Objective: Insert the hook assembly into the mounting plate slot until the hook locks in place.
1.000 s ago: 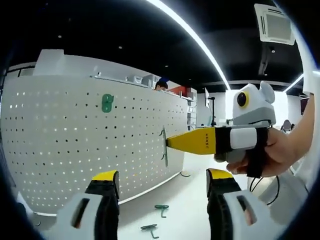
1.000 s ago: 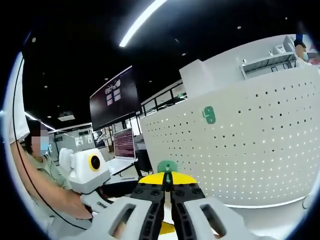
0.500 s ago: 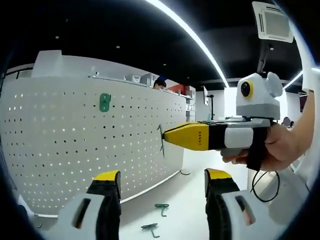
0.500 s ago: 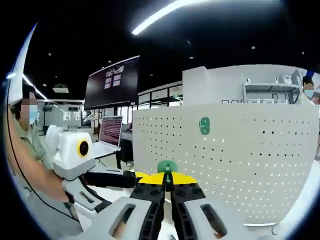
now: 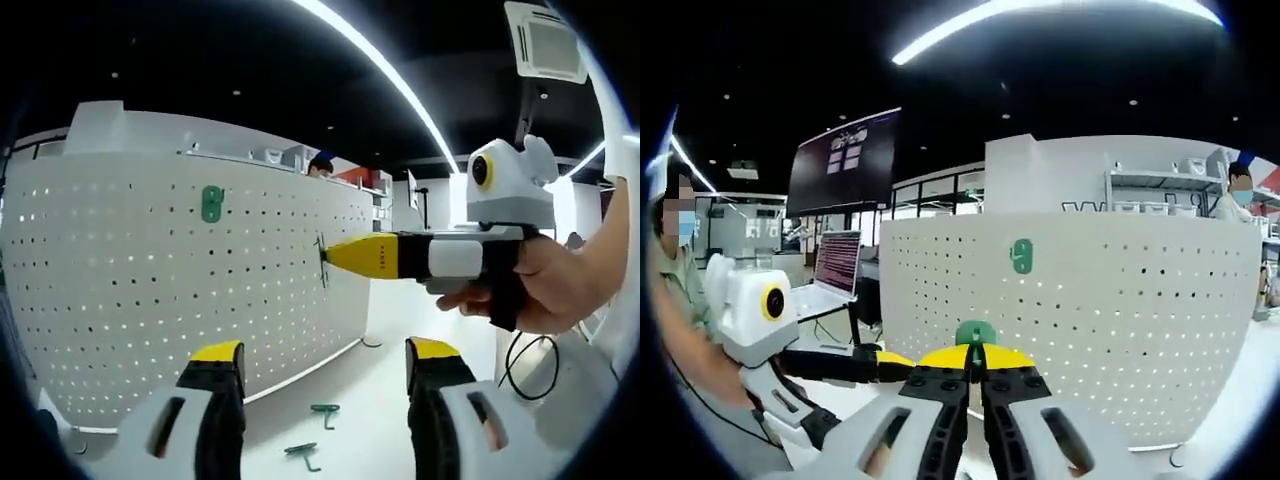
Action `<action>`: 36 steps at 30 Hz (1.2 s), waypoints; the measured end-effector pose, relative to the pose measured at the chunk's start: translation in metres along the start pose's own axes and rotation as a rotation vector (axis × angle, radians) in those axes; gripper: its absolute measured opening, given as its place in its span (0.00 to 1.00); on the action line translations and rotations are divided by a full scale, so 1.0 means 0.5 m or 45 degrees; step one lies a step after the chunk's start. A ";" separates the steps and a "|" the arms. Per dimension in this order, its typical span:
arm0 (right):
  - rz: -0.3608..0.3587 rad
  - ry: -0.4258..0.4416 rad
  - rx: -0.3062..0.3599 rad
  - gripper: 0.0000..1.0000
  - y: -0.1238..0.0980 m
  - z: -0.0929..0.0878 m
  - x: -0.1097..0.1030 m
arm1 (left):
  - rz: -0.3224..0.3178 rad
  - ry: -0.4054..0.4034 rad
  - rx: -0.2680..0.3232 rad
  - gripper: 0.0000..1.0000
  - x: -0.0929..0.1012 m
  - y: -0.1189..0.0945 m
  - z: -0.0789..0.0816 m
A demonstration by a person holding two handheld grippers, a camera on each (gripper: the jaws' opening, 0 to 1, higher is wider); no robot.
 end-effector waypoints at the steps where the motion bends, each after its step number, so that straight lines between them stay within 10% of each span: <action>1: -0.006 0.005 0.003 0.01 0.003 0.003 0.003 | 0.002 0.007 -0.001 0.67 -0.001 -0.003 -0.001; 36: -0.144 0.017 0.156 0.01 0.072 0.112 0.106 | 0.121 -0.017 -0.022 0.68 -0.028 -0.094 -0.051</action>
Point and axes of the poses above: the point that each gripper's makers call its tool centre point, and the gripper's own axes: y roughly forward along the fingers, x roughly to its right, z roughly out of its top, the point moved 1 cm from there along -y, roughly backward along the fingers, and after that the axes turned 8 degrees about y, right-handed, at the moved point
